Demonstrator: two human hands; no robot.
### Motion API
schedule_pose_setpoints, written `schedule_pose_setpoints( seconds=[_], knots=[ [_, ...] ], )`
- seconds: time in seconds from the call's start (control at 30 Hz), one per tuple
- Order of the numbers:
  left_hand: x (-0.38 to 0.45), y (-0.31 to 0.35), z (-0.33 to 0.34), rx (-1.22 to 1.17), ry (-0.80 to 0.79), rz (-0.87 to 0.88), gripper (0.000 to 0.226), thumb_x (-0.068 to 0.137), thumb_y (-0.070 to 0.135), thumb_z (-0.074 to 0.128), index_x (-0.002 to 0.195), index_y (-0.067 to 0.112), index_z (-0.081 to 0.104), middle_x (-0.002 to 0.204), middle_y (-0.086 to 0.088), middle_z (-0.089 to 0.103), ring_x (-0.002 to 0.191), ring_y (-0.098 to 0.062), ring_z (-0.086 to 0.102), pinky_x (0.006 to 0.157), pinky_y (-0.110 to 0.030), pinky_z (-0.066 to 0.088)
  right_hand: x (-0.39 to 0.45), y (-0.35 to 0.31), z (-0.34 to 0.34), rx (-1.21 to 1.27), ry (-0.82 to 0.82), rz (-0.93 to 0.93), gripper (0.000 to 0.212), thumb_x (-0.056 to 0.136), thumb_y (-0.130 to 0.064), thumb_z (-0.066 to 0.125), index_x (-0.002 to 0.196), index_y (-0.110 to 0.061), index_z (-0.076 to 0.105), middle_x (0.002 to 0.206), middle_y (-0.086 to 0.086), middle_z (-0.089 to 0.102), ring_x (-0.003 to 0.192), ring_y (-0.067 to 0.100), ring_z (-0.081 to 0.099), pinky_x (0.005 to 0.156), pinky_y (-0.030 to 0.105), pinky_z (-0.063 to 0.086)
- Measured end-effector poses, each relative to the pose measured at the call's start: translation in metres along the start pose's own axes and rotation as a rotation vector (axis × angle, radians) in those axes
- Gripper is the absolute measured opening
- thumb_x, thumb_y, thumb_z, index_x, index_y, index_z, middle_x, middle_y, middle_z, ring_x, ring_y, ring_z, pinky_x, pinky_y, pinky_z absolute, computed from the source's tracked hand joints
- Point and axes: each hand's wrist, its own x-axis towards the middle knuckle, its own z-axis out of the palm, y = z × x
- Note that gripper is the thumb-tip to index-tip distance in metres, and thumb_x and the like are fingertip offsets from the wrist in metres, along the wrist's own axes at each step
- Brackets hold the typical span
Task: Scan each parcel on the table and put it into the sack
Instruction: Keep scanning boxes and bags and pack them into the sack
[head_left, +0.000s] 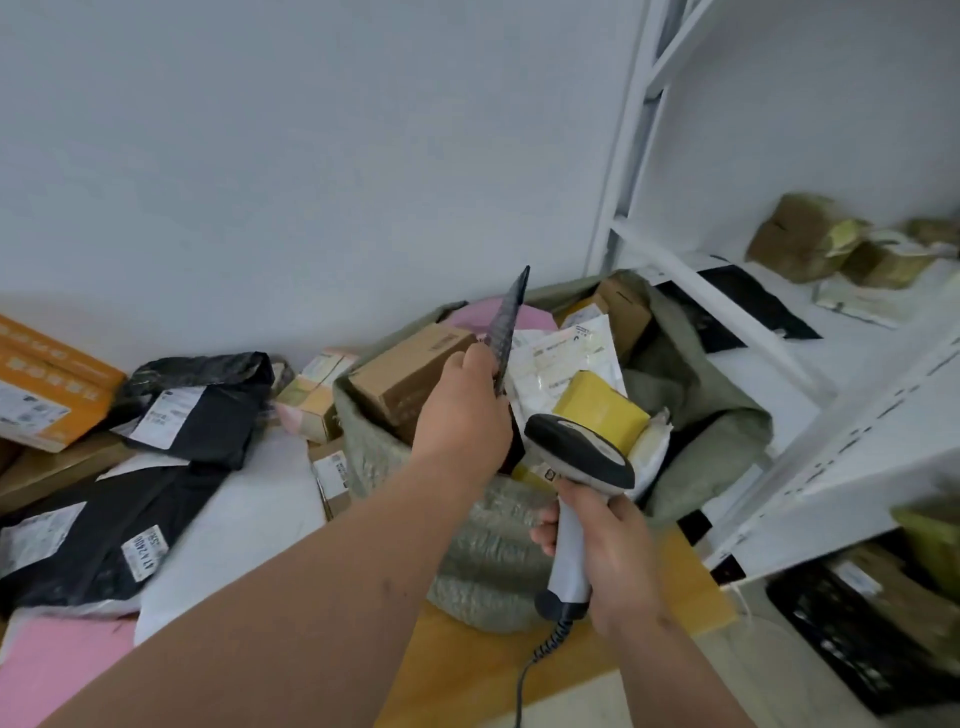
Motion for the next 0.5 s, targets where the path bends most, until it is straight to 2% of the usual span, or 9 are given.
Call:
schedule_pose_setpoints(
  seconds=[0.17,0.27,0.37,0.43,0.5],
  knots=[
    [0.007,0.015,0.008,-0.103,0.129,0.086,0.015,0.094,0.008,0.052,0.108,0.014,0.049,0.101,0.002,0.043,0.077,-0.018,0.042,0.067,-0.027,0.033,0.004,-0.002,-0.011,0.011,0.055,0.013,0.011,0.095,-0.013,0.064,0.097,-0.003,0.062,0.066,0.009,0.063,0.056,0.021,0.061,0.058,0.033,0.049],
    [0.012,0.005,0.017,-0.045,0.060,0.005,0.020,0.093,0.003,0.050,0.108,0.017,0.047,0.106,0.000,0.045,0.079,-0.017,0.044,0.070,-0.028,0.035,0.006,-0.001,-0.016,-0.012,0.060,0.015,0.013,0.094,-0.016,0.064,0.097,-0.004,0.063,0.069,0.010,0.065,0.058,0.021,0.064,0.060,0.034,0.050],
    [0.011,-0.009,0.031,0.014,-0.034,-0.077,0.018,0.092,0.003,0.052,0.101,0.018,0.045,0.110,-0.004,0.045,0.073,-0.016,0.046,0.067,-0.031,0.037,0.007,0.001,-0.019,-0.022,0.064,0.017,0.013,0.094,-0.016,0.064,0.098,-0.003,0.064,0.068,0.008,0.065,0.057,0.020,0.065,0.061,0.035,0.048],
    [0.010,-0.013,0.040,0.036,-0.144,-0.055,0.017,0.094,0.014,0.056,0.110,0.019,0.052,0.119,-0.007,0.047,0.083,-0.020,0.052,0.074,-0.033,0.044,0.007,0.001,-0.020,-0.012,0.068,0.023,0.011,0.094,-0.015,0.064,0.096,-0.004,0.063,0.067,0.007,0.064,0.056,0.020,0.064,0.060,0.035,0.048],
    [0.010,-0.014,0.048,0.104,-0.329,-0.007,0.042,0.098,0.028,0.055,0.139,0.023,0.049,0.142,-0.008,0.042,0.113,-0.027,0.053,0.093,-0.035,0.045,0.008,0.002,-0.018,-0.008,0.077,0.025,0.009,0.094,-0.014,0.064,0.096,-0.005,0.063,0.067,0.007,0.064,0.056,0.020,0.064,0.060,0.035,0.048]
  ],
)
